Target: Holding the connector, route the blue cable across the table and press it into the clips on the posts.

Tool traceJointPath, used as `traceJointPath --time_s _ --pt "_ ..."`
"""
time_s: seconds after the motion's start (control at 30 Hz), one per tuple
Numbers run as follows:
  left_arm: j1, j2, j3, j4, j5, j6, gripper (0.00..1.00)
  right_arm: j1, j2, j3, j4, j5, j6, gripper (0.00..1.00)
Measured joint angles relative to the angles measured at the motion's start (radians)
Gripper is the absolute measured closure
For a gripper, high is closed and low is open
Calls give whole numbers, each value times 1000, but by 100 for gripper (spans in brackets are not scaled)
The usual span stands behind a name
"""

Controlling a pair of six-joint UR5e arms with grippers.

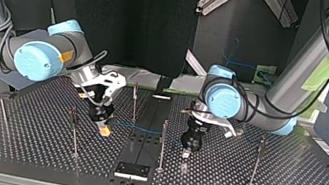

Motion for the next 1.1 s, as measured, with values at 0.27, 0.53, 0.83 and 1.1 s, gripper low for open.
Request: traceJointPath --time_s 0.27,0.53,0.83,1.1 --pt "-12 15 -1 -50 -47 36 42 -2 0 -1 1 0 -9 100" --pt "-20 77 -40 -122 -106 37 0 -10 -17 -2 3 1 -15 100" --pt "-45 132 -110 -167 -100 42 0 -21 -44 -1 8 1 -15 100" --pt "-81 205 -168 -198 -80 33 0 -26 -49 3 10 2 -15 100"
